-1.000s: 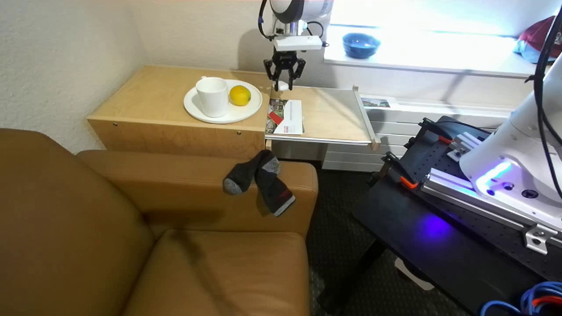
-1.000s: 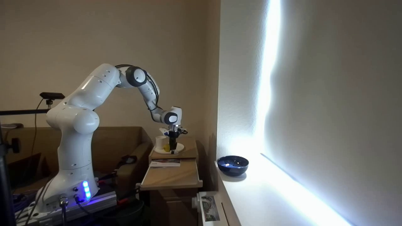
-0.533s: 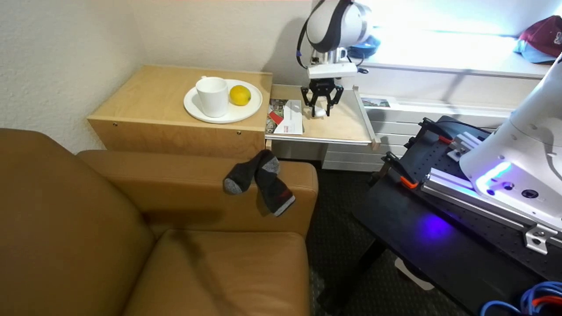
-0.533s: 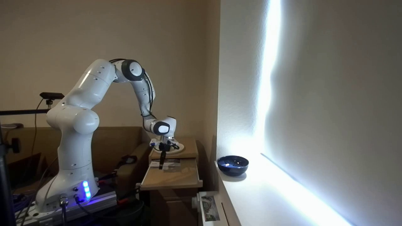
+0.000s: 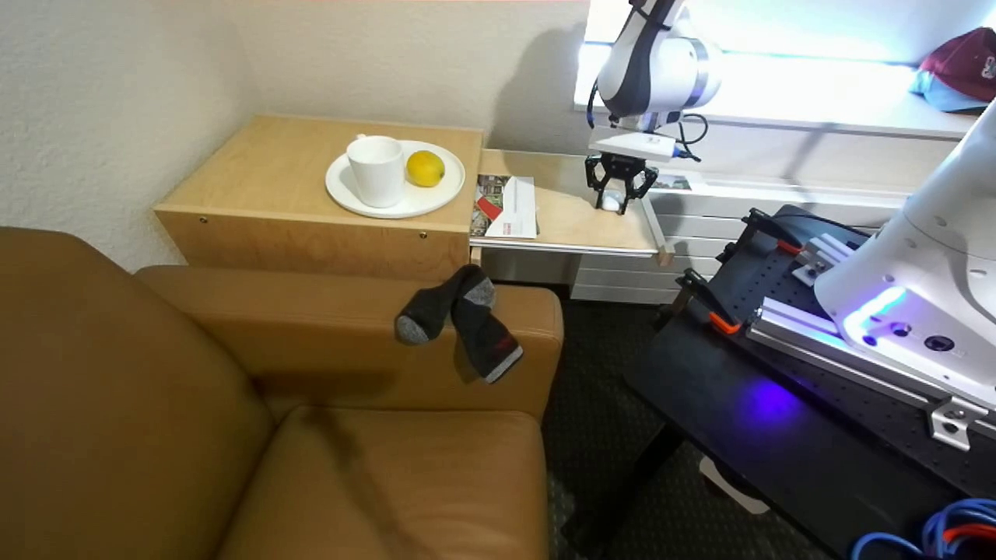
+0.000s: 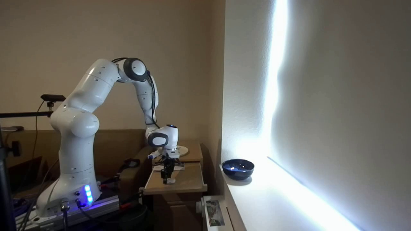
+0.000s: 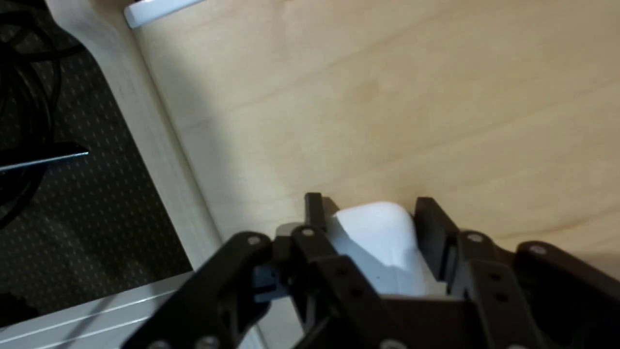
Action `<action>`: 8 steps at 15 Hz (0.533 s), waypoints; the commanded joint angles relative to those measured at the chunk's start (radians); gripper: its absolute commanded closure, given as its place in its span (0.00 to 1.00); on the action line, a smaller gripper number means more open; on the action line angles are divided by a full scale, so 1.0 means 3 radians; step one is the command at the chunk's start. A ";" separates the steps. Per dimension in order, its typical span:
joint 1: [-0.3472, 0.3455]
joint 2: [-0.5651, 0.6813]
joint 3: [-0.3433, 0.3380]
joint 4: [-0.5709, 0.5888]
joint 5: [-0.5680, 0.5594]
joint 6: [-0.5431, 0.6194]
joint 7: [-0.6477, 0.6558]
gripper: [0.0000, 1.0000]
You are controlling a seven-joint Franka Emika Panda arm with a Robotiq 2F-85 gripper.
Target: Open the sliding tray then put the white case and lemon on it
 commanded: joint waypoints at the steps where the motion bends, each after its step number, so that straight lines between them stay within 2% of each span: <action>1: -0.0312 0.0117 0.0266 0.0032 0.0281 0.0173 -0.0020 0.75; 4: -0.0514 0.0154 0.0424 0.0082 0.0425 0.0103 -0.0087 0.75; 5: -0.0551 0.0153 0.0434 0.0108 0.0446 0.0012 -0.0096 0.25; 6: -0.0578 0.0147 0.0441 0.0123 0.0458 -0.0028 -0.0108 0.24; 8: -0.0670 0.0150 0.0506 0.0137 0.0484 -0.0113 -0.0176 0.12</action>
